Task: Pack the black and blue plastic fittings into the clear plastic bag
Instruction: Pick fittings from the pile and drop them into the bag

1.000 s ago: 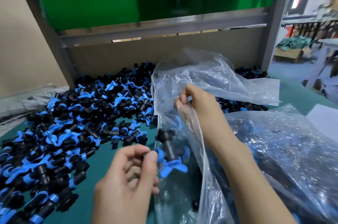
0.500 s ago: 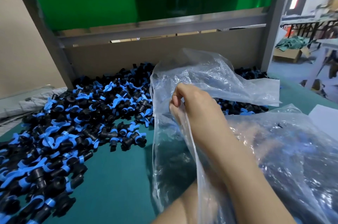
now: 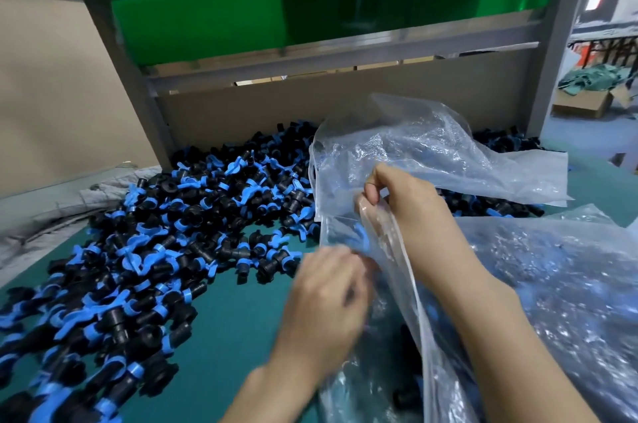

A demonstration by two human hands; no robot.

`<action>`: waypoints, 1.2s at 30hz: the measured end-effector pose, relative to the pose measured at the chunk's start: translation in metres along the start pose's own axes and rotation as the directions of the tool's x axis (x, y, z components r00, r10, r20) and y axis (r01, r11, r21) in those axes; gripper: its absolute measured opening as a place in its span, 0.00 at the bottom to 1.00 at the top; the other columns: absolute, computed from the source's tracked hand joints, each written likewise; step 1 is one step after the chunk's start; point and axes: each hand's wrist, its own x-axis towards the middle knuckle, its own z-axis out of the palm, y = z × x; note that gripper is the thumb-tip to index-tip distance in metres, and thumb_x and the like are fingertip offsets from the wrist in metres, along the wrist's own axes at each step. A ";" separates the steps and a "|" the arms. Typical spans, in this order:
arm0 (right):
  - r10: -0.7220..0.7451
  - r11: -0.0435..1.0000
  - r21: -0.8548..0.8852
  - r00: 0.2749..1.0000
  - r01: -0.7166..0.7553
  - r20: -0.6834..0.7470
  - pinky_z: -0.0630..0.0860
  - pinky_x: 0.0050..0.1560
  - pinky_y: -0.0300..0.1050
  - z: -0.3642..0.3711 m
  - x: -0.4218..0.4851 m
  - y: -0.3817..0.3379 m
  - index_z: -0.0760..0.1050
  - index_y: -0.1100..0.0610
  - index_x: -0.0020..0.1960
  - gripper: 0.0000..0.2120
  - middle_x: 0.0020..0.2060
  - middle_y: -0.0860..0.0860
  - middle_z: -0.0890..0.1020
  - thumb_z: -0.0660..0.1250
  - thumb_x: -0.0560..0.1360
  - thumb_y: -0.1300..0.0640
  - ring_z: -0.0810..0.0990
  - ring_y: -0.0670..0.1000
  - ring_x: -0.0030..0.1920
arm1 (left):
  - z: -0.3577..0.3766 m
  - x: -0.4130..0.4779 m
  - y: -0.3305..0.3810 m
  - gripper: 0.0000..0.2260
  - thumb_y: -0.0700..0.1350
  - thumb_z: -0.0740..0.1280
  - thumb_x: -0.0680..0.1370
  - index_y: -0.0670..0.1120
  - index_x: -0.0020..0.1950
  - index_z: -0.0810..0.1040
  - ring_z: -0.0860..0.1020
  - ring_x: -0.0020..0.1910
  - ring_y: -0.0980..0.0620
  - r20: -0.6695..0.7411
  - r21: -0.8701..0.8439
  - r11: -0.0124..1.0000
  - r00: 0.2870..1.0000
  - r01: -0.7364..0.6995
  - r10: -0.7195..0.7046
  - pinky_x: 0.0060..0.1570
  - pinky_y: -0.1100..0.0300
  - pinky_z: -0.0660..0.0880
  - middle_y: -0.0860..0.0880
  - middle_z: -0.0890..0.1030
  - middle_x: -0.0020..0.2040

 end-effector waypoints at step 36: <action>0.064 0.993 -0.102 0.991 -0.052 0.120 0.74 0.43 0.55 0.012 -0.009 0.001 0.66 0.53 0.40 0.10 0.38 0.48 0.78 0.64 0.77 0.54 0.75 0.56 0.40 | -0.029 -0.019 -0.089 0.18 0.60 0.60 0.80 0.46 0.42 0.69 0.60 0.26 0.54 -0.127 -0.525 0.575 0.611 0.627 -0.782 0.27 0.59 0.57 0.56 0.65 0.25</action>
